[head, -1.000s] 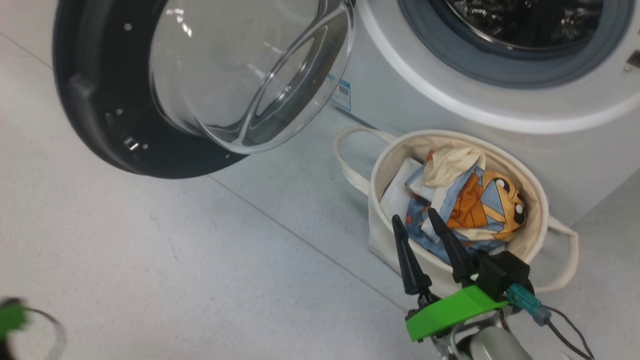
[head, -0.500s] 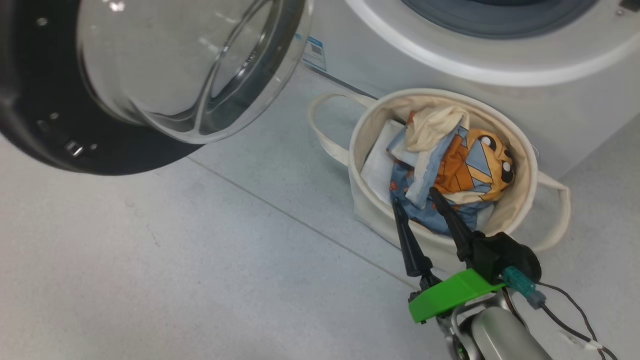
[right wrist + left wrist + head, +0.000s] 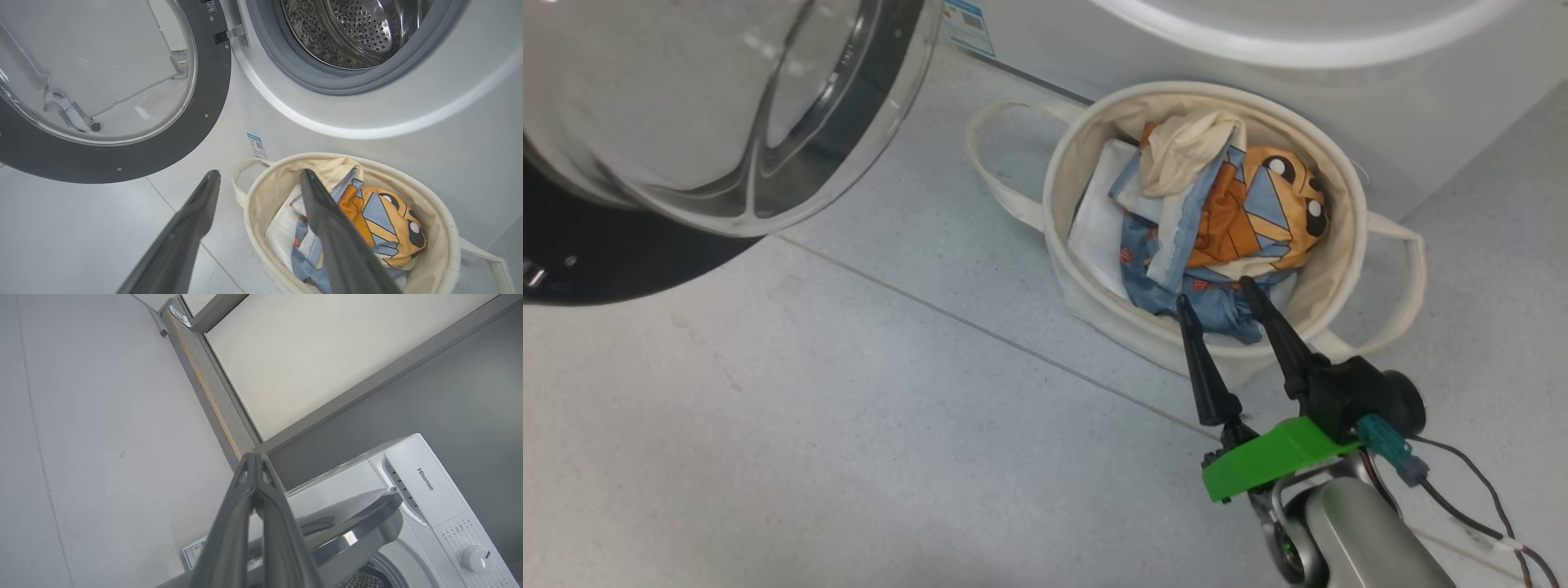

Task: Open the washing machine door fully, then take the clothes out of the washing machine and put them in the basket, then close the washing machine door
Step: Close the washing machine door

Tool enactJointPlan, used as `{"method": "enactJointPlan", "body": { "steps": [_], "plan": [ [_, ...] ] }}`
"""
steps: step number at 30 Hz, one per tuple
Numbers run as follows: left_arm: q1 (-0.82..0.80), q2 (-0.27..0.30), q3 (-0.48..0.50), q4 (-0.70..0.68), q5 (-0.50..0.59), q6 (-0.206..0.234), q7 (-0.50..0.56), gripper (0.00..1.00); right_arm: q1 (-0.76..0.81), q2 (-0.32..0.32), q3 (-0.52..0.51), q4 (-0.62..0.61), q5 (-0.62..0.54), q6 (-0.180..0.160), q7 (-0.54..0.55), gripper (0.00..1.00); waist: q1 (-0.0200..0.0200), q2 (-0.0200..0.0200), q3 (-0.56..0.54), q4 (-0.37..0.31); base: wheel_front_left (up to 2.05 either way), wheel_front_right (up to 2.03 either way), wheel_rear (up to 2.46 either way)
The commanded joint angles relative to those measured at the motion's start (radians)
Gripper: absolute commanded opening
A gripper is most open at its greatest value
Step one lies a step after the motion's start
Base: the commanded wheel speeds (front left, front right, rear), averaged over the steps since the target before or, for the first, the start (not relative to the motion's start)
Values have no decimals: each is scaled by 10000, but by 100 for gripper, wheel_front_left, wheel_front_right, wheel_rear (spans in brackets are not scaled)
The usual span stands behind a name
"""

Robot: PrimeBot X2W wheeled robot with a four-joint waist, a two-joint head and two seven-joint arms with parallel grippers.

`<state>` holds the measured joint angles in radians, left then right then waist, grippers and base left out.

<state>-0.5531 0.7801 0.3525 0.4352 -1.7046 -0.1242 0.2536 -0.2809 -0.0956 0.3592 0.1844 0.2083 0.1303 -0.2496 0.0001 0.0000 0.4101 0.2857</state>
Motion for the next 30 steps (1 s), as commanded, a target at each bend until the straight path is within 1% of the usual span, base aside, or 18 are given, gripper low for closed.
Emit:
{"method": "enactJointPlan", "body": {
  "steps": [1, 10, 15, 20, 23, 26, 30],
  "plan": [
    [-485, 737, 287, -97, -166, -64, 343, 0, -116, 118, 199, -345, -95, 4, -122, 100, -1, 0, 134, -132, 0, 0, 0],
    [-1159, 385, -275, 351, -455, -65, 1674, 0, -253, 123, 165, -425, -154, 4, -122, 100, -1, 0, 280, -309, 0, 0, 0],
    [-1427, 178, -422, 416, -701, -65, 2370, 0, -266, 130, 122, -431, -158, 4, -122, 100, -1, 0, 262, -353, 0, 0, 0],
    [-1542, 140, -593, 428, -895, -65, 3138, 0, -261, 150, 120, -409, -135, 4, -122, 100, -1, 0, 215, -346, 0, 0, 0],
    [-1522, 112, -802, 331, -885, -65, 3620, 0, -296, 172, 145, -393, -111, 4, -122, 100, -1, 0, 192, -327, 0, 0, 0],
    [-1426, 107, -986, 11, -701, -65, 3870, 0, -318, 212, 166, -381, -45, 4, -122, 100, -1, 0, 138, -341, 0, 0, 0],
    [-1222, -179, -1214, -801, -609, -65, 4235, 0, -325, 277, 212, -324, 60, 4, -122, 100, -1, 0, -31, -357, 0, 0, 0]
  ]
}}
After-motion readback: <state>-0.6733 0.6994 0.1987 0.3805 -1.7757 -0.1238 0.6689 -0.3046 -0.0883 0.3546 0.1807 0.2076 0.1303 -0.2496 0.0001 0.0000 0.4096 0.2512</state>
